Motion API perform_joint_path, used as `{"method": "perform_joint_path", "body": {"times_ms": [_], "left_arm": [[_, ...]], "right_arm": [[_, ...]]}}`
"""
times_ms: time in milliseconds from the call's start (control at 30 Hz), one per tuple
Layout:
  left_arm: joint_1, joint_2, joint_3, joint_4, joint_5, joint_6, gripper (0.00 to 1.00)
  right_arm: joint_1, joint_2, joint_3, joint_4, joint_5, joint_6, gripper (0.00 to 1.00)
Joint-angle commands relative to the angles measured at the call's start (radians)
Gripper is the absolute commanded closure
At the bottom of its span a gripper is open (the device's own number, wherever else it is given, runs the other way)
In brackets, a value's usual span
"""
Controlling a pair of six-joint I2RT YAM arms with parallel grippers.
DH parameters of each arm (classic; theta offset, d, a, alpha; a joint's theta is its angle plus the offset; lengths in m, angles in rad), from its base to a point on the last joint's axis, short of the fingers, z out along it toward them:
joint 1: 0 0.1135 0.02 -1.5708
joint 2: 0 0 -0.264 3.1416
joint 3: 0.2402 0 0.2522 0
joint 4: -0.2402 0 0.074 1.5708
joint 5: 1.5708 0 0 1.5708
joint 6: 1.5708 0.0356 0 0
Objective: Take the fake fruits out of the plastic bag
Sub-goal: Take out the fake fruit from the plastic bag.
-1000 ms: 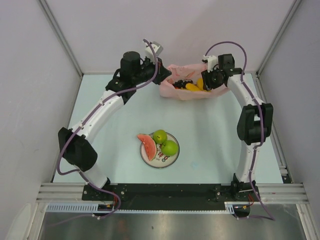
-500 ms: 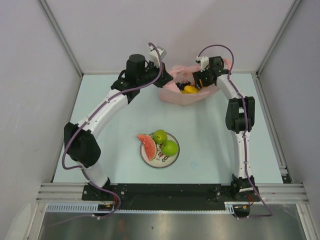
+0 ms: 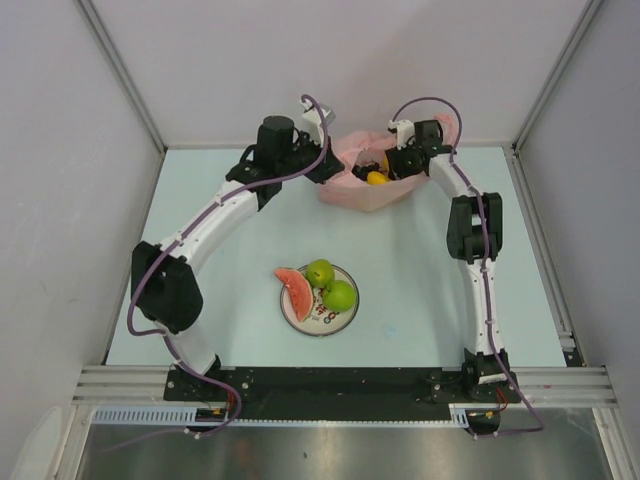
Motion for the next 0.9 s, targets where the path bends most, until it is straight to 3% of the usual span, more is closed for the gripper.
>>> {"method": "perform_joint_path", "body": {"times_ms": [0, 133, 567, 867], "left_arm": [[0.007, 0.003, -0.004, 0.025, -0.001, 0.019, 1.00], [0.010, 0.014, 0.004, 0.037, -0.013, 0.017, 1.00], [0.021, 0.080, 0.093, 0.038, -0.001, -0.033, 1.00], [0.033, 0.081, 0.108, 0.004, 0.010, -0.030, 1.00]], "right_arm": [[-0.033, -0.176, -0.069, 0.040, -0.129, 0.059, 0.66], [-0.050, -0.419, -0.271, 0.097, -0.289, 0.079, 0.67], [-0.044, -0.648, -0.544, -0.090, -0.489, 0.015, 0.71], [0.052, -1.003, -0.751, -0.388, -0.510, -0.347, 0.69]]}}
